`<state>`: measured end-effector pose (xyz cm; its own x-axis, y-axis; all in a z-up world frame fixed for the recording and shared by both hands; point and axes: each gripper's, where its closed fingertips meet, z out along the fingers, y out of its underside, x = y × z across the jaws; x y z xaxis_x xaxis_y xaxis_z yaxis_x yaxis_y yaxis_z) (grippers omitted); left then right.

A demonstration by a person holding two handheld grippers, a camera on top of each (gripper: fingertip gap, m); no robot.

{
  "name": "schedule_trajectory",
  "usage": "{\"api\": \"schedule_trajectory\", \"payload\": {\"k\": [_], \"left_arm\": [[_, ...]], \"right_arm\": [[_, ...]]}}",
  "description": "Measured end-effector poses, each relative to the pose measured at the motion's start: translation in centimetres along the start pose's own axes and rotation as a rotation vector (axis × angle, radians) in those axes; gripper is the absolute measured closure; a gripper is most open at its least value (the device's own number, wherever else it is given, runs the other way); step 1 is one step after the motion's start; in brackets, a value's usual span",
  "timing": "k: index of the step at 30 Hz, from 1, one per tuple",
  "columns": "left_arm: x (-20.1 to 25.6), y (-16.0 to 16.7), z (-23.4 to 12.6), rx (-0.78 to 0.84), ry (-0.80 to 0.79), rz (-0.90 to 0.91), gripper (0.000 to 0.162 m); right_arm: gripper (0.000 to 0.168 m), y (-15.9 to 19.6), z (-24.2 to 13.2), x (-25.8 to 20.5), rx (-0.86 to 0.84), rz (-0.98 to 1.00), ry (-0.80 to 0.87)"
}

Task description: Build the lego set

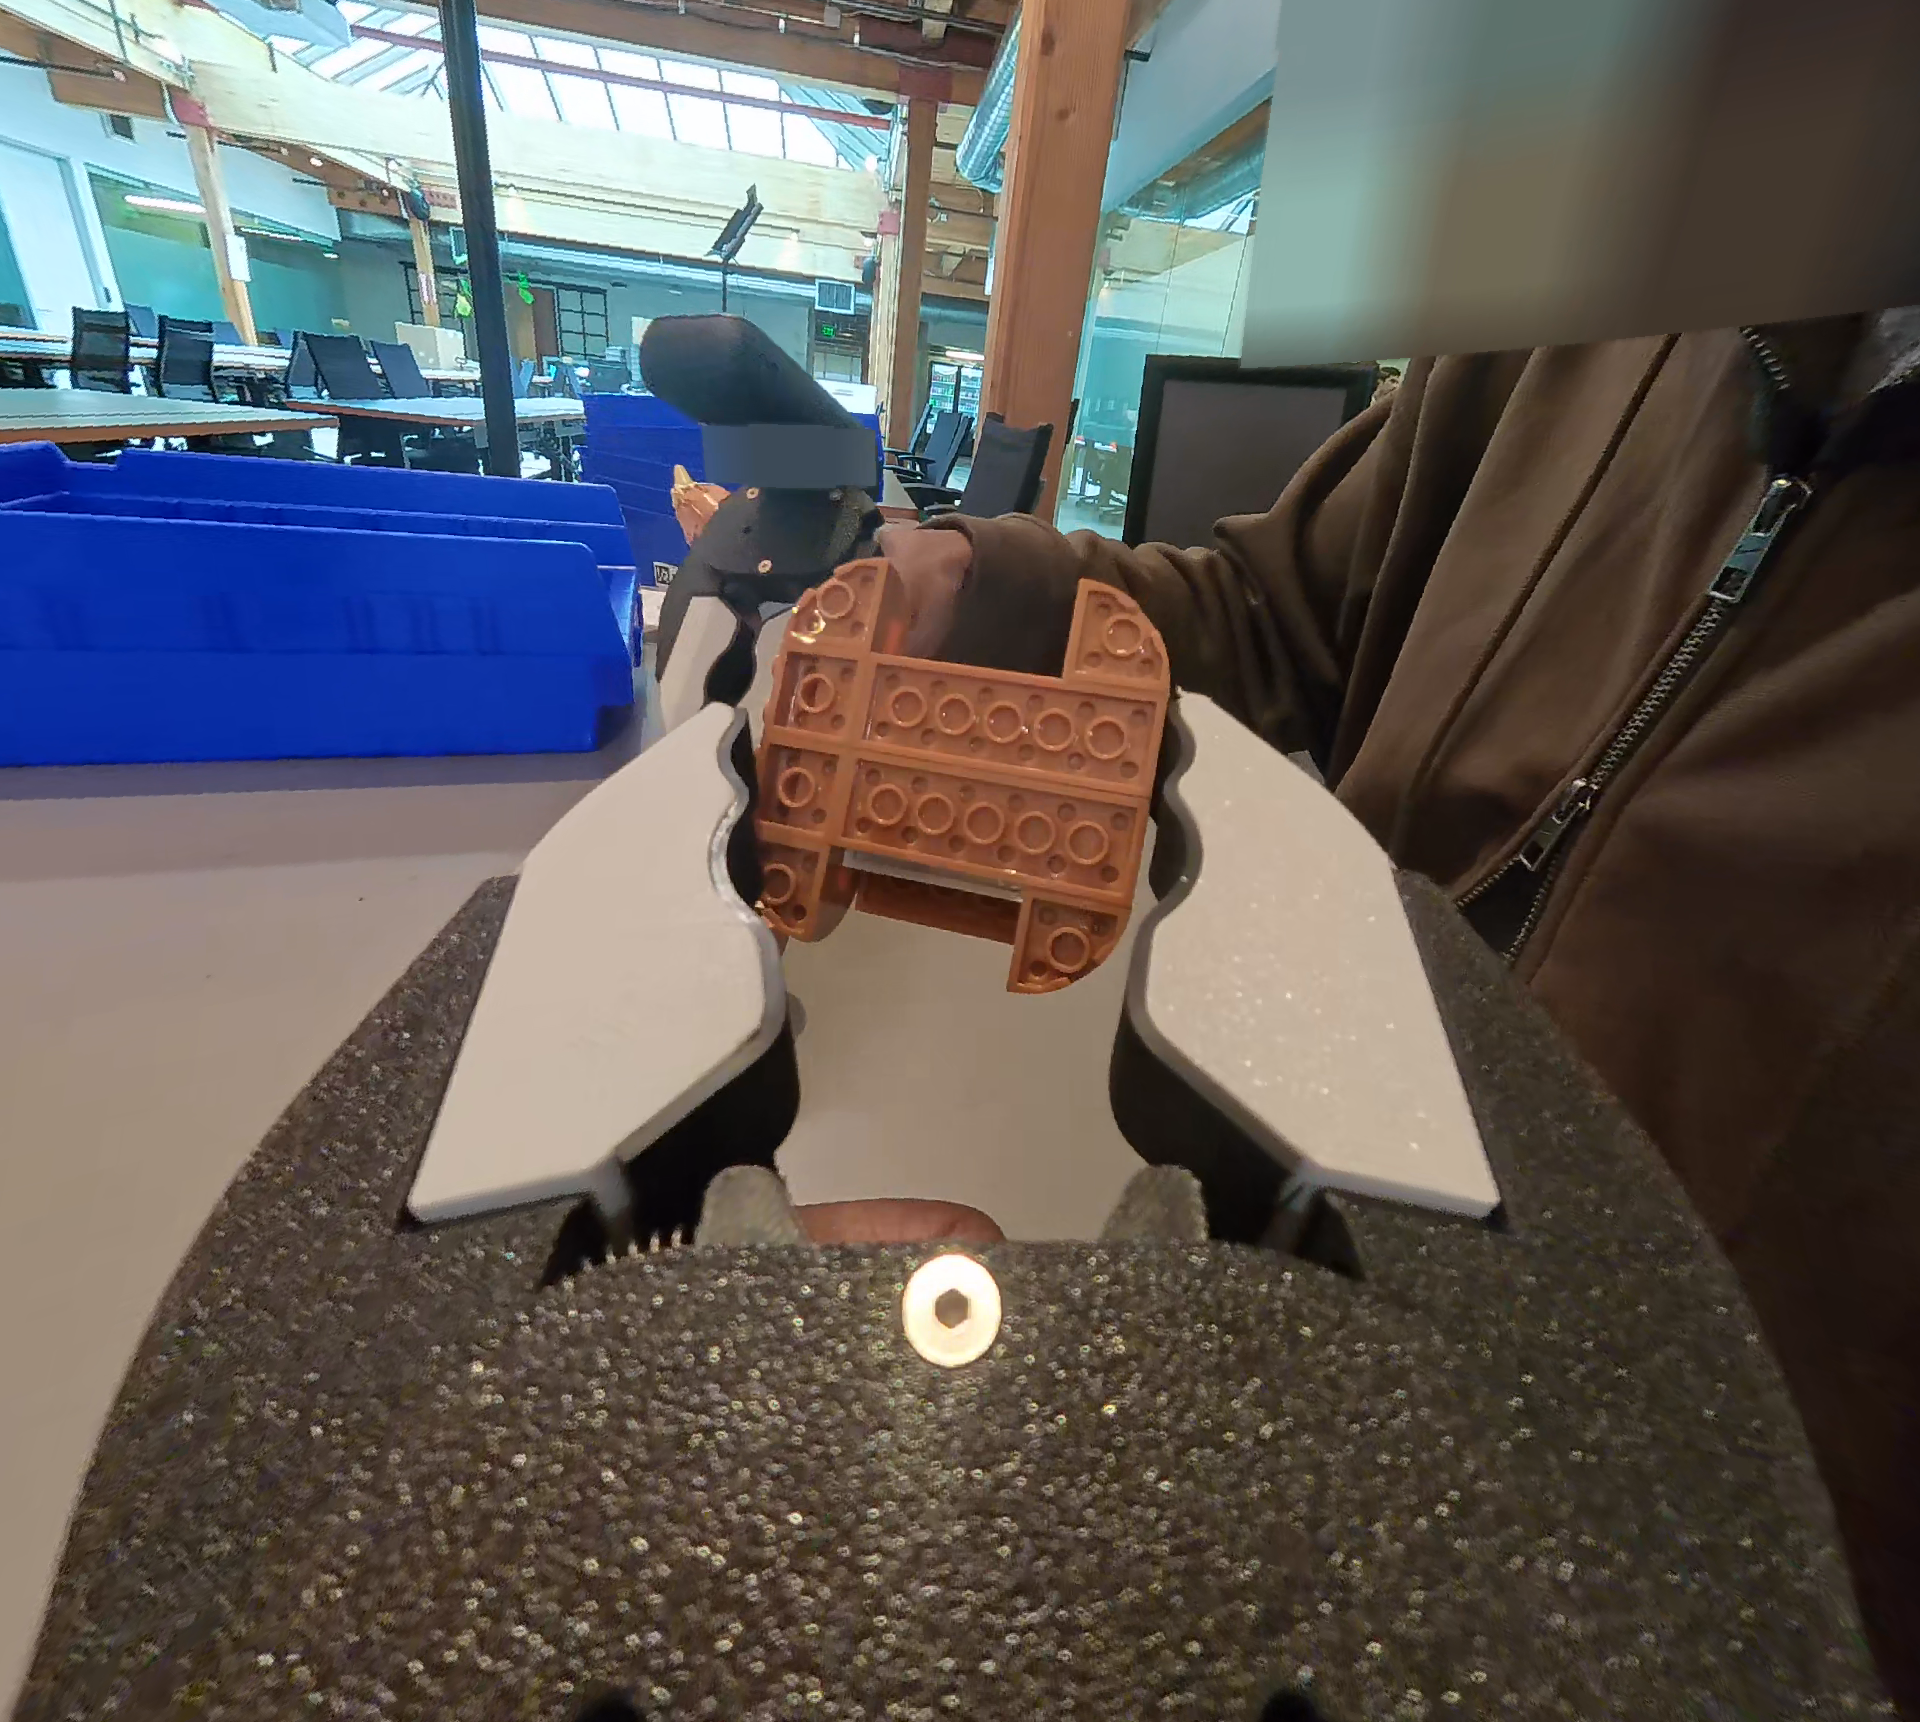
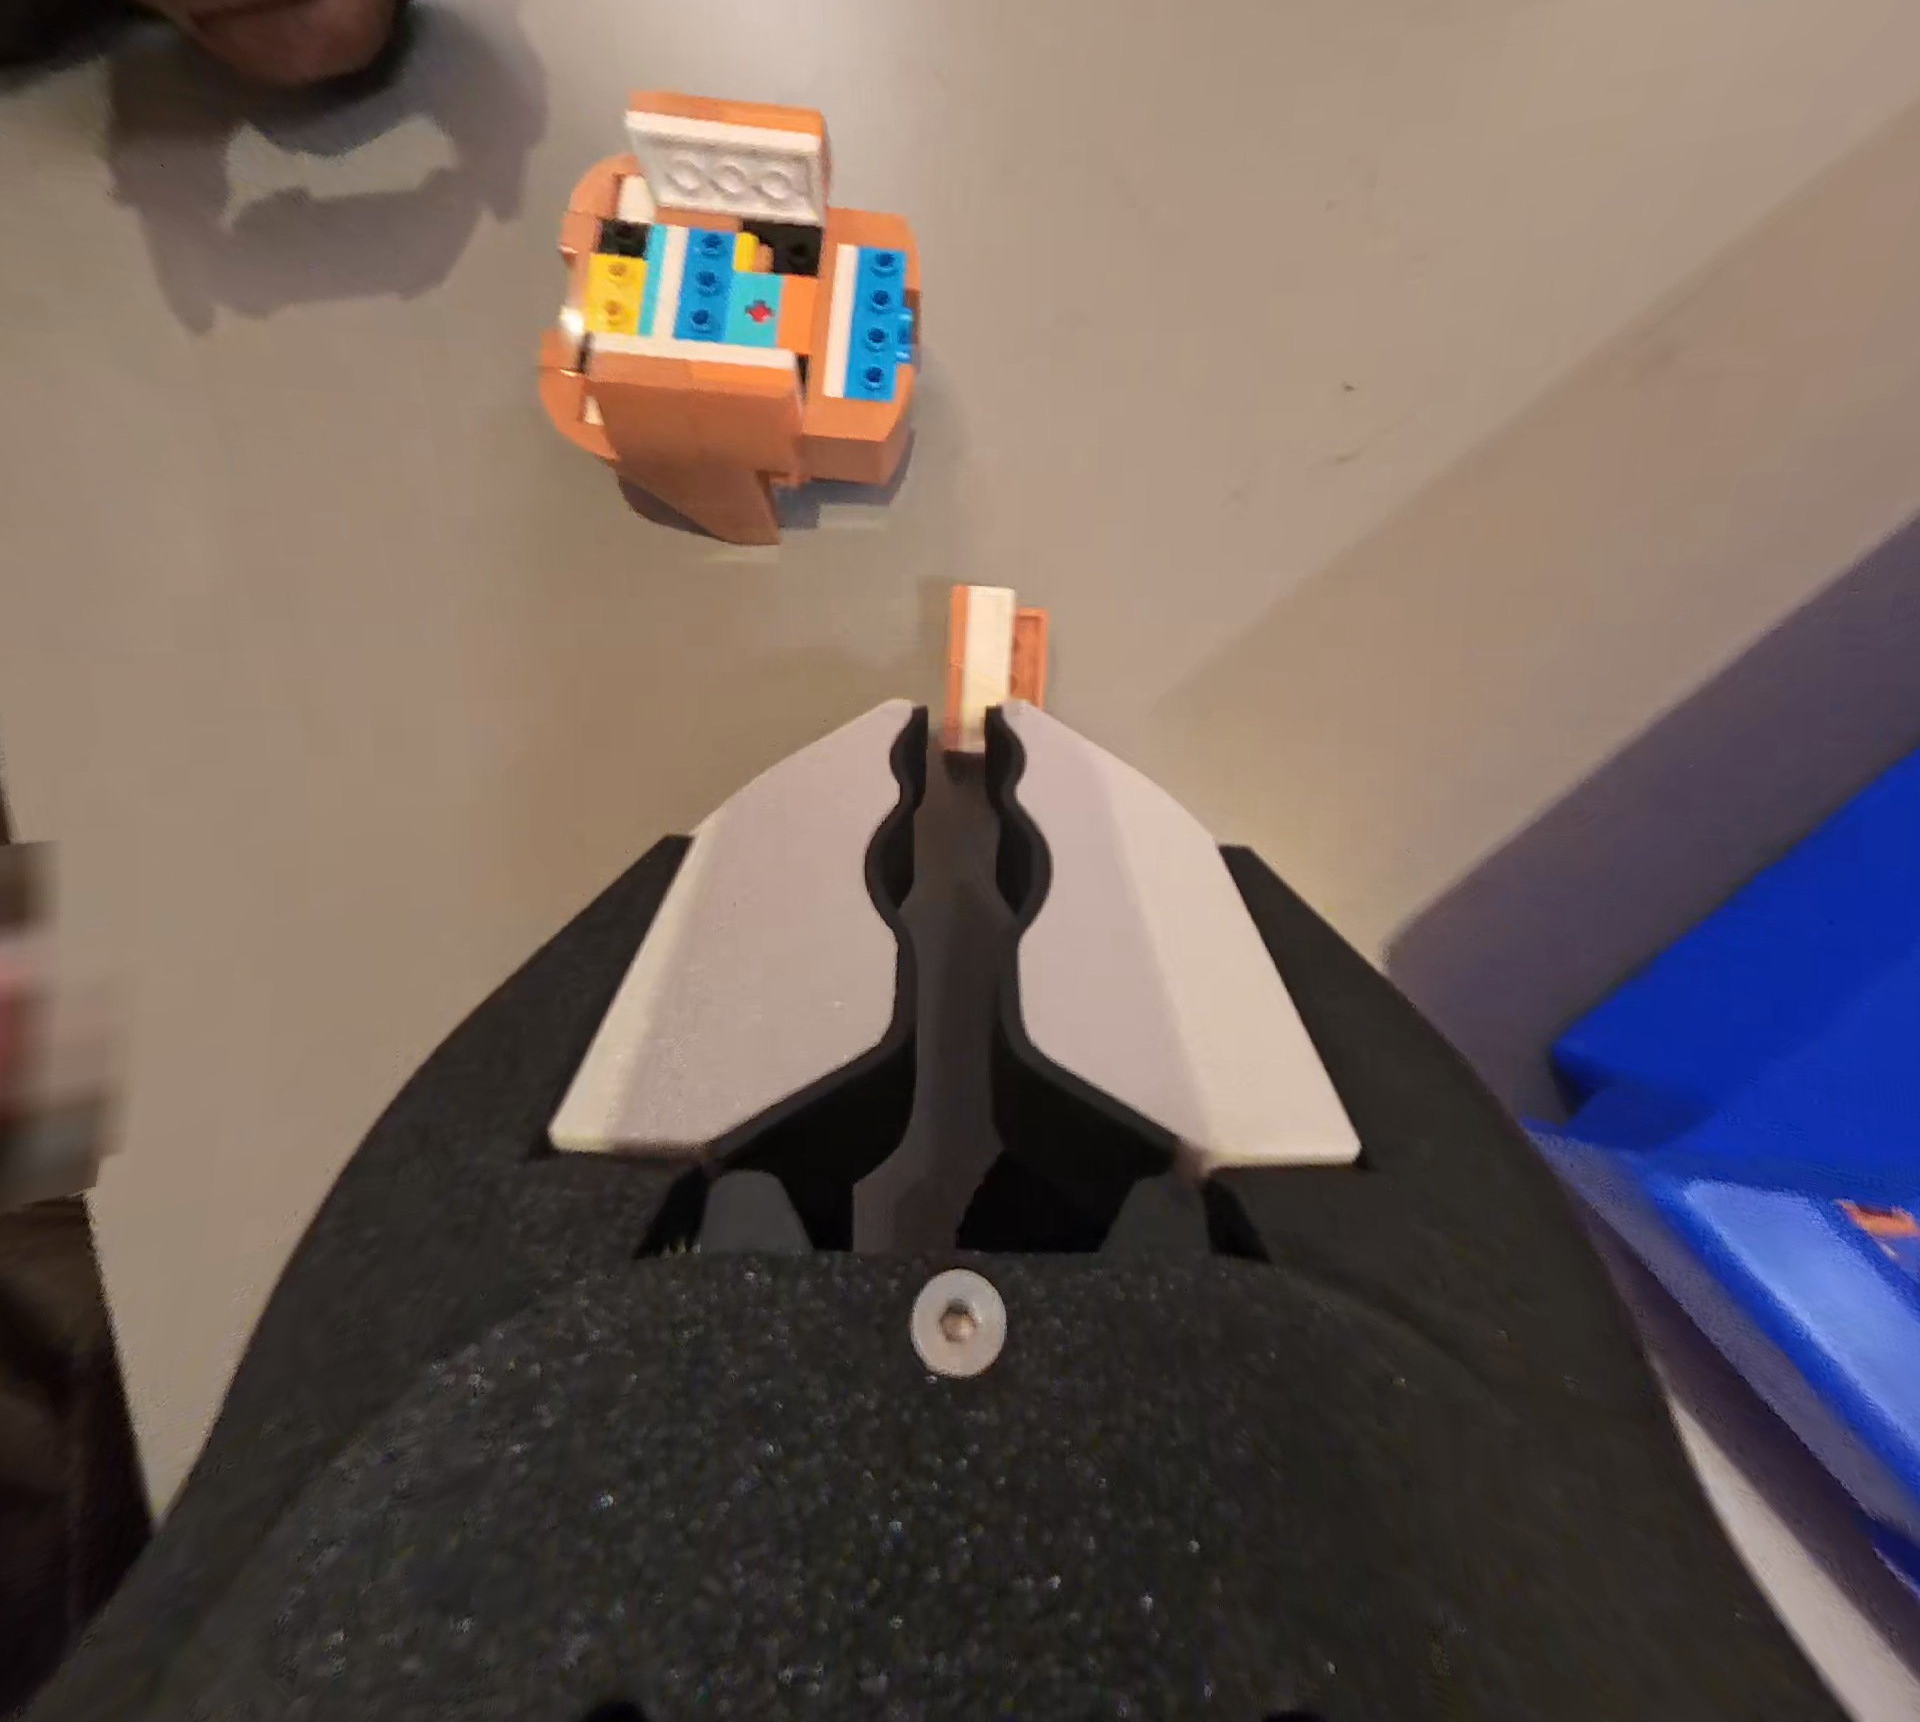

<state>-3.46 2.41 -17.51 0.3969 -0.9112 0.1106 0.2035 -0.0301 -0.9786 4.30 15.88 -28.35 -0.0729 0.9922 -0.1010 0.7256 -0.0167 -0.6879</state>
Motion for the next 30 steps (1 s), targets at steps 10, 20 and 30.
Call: {"api": "schedule_trajectory", "payload": {"k": [10,20,30], "left_arm": [[-0.3,0.2,0.1,-0.016,-0.036,0.031,0.088],[-1.4,1.5,0.9,-0.119,-0.173,0.161,0.088],[-1.1,0.5,1.8,-0.007,-0.307,0.113,0.088]], "right_arm": [[0.147,0.3,0.8,0.5,0.0,-0.007,0.066],[0.155,-1.9,0.3,-3.2,0.13,0.004,0.105],[0.155,-11.1,-3.1,-11.4,0.337,-0.103,0.044]]}}
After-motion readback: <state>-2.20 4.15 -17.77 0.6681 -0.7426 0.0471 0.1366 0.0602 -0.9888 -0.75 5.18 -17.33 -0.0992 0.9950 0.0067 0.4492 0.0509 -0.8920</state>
